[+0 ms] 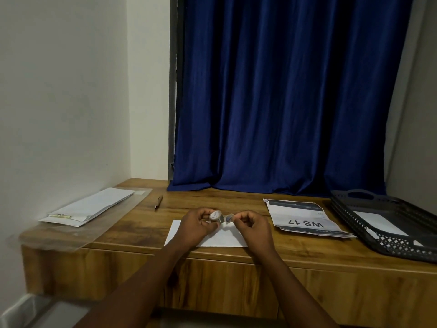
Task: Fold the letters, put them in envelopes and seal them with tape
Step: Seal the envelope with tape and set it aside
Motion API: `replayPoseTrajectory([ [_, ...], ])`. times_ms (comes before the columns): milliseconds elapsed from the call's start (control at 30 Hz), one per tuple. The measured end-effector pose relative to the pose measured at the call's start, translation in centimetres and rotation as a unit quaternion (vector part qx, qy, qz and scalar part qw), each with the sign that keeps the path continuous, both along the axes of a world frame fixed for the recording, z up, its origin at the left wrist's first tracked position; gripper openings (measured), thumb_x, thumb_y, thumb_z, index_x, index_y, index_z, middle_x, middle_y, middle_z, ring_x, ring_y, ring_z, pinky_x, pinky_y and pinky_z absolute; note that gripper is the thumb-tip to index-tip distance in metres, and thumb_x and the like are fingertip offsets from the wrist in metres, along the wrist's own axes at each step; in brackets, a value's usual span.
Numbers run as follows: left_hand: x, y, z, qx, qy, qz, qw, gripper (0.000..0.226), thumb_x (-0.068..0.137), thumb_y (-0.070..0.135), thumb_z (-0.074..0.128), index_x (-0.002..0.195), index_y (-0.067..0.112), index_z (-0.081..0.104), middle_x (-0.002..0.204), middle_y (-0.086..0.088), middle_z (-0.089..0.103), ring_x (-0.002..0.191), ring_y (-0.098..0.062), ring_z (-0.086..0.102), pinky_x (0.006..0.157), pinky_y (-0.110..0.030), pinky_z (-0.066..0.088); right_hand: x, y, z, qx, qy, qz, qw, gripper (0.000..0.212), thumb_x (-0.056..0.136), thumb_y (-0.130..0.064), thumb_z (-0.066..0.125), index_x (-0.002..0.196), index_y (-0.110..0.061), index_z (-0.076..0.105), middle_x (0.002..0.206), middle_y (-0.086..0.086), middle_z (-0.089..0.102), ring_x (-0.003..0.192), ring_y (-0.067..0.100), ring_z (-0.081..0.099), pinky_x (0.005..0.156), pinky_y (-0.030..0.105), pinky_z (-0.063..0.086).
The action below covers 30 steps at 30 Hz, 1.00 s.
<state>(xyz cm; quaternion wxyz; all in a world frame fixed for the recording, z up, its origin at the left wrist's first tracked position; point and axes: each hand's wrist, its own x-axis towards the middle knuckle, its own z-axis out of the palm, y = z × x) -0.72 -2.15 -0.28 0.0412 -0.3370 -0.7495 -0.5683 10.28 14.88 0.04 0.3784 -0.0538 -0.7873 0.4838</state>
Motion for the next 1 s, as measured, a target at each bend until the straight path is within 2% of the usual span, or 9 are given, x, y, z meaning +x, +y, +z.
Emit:
replayPoseTrajectory([
  [67, -0.1, 0.1, 0.0, 0.002, -0.003, 0.018, 1.000, 0.033, 0.079, 0.024, 0.088, 0.107, 0.036, 0.074, 0.100, 0.023, 0.076, 0.095, 0.002, 0.071, 0.084, -0.017, 0.056, 0.0, 0.1, 0.1, -0.015, 0.006, -0.005, 1.000, 0.010, 0.092, -0.017, 0.073, 0.088, -0.025, 0.077, 0.085, -0.017, 0.076, 0.085, 0.001, 0.070, 0.070, 0.013, 0.054],
  [200, -0.4, 0.0, 0.5, 0.035, -0.038, 0.017, 0.999, 0.053, 0.081, 0.014, 0.086, 0.129, 0.022, 0.065, 0.110, 0.007, 0.076, 0.102, -0.009, 0.072, 0.093, -0.035, 0.060, 0.0, 0.4, 0.3, -0.027, 0.000, -0.008, 1.000, 0.009, 0.092, -0.018, 0.074, 0.087, -0.025, 0.077, 0.083, -0.014, 0.076, 0.082, 0.000, 0.069, 0.070, 0.016, 0.053],
  [267, -0.8, -0.7, 1.0, 0.043, -0.044, 0.013, 0.998, 0.064, 0.081, 0.011, 0.086, 0.138, 0.021, 0.056, 0.109, 0.003, 0.077, 0.099, -0.011, 0.073, 0.088, -0.033, 0.060, -0.2, 0.4, 0.1, -0.026, -0.009, -0.005, 1.000, 0.006, 0.090, -0.021, 0.076, 0.086, -0.025, 0.078, 0.082, -0.014, 0.076, 0.082, 0.001, 0.068, 0.070, 0.019, 0.054],
  [367, -1.7, -3.1, 1.9, 0.024, -0.017, 0.027, 0.999, 0.069, 0.080, 0.011, 0.087, 0.140, 0.021, 0.055, 0.102, 0.000, 0.077, 0.087, -0.008, 0.073, 0.079, -0.026, 0.058, -0.4, 0.3, 0.0, -0.029, -0.015, 0.001, 0.999, 0.006, 0.087, -0.027, 0.080, 0.082, -0.026, 0.077, 0.081, -0.018, 0.075, 0.081, 0.000, 0.068, 0.069, 0.021, 0.055],
  [500, -3.1, -8.9, 2.5, -0.073, 0.052, 0.133, 0.987, 0.060, 0.085, 0.025, 0.082, 0.138, 0.028, 0.055, 0.105, 0.008, 0.072, 0.088, -0.005, 0.068, 0.075, -0.016, 0.050, -0.7, 0.4, -0.3, -0.016, -0.034, 0.011, 0.999, 0.009, 0.088, -0.024, 0.078, 0.078, -0.025, 0.078, 0.079, -0.020, 0.075, 0.080, -0.003, 0.068, 0.069, 0.020, 0.051],
  [633, -4.6, -14.1, 2.3, -0.177, 0.033, 0.209, 0.961, 0.062, 0.087, 0.039, 0.076, 0.143, 0.031, 0.049, 0.117, 0.001, 0.068, 0.093, -0.012, 0.065, 0.079, -0.030, 0.052, -1.0, 0.2, -0.3, -0.015, -0.059, 0.014, 0.998, 0.010, 0.085, -0.031, 0.082, 0.078, -0.025, 0.078, 0.077, -0.016, 0.075, 0.076, 0.000, 0.068, 0.066, 0.023, 0.051],
  [767, -5.1, -15.5, 1.4, -0.262, 0.035, 0.239, 0.934, 0.072, 0.085, 0.050, 0.076, 0.146, 0.030, 0.044, 0.118, 0.003, 0.069, 0.105, -0.019, 0.066, 0.097, -0.042, 0.051, -0.9, 0.4, -0.3, -0.016, -0.054, 0.010, 0.998, 0.010, 0.084, -0.031, 0.082, 0.077, -0.025, 0.078, 0.075, -0.018, 0.074, 0.075, -0.003, 0.067, 0.063, 0.021, 0.048],
  [900, -4.5, -14.0, 1.8, -0.194, 0.039, 0.260, 0.945, 0.089, 0.082, 0.040, 0.081, 0.155, 0.029, 0.032, 0.152, -0.003, 0.048, 0.132, -0.026, 0.052, 0.109, -0.047, 0.045, -0.7, 0.6, 0.1, -0.046, -0.044, 0.009, 0.998, 0.010, 0.086, -0.031, 0.081, 0.079, -0.024, 0.078, 0.077, -0.016, 0.075, 0.078, 0.007, 0.069, 0.065, 0.018, 0.046],
  [1000, -2.9, -10.8, 2.3, -0.177, 0.128, 0.252, 0.943, 0.077, 0.084, 0.031, 0.077, 0.151, 0.028, 0.041, 0.154, -0.002, 0.045, 0.136, -0.024, 0.046, 0.112, -0.043, 0.041, -0.3, 1.2, 0.8, -0.149, -0.017, 0.009, 0.989, 0.012, 0.088, -0.031, 0.078, 0.084, -0.021, 0.079, 0.077, -0.008, 0.077, 0.081, 0.014, 0.070, 0.068, 0.024, 0.050],
])
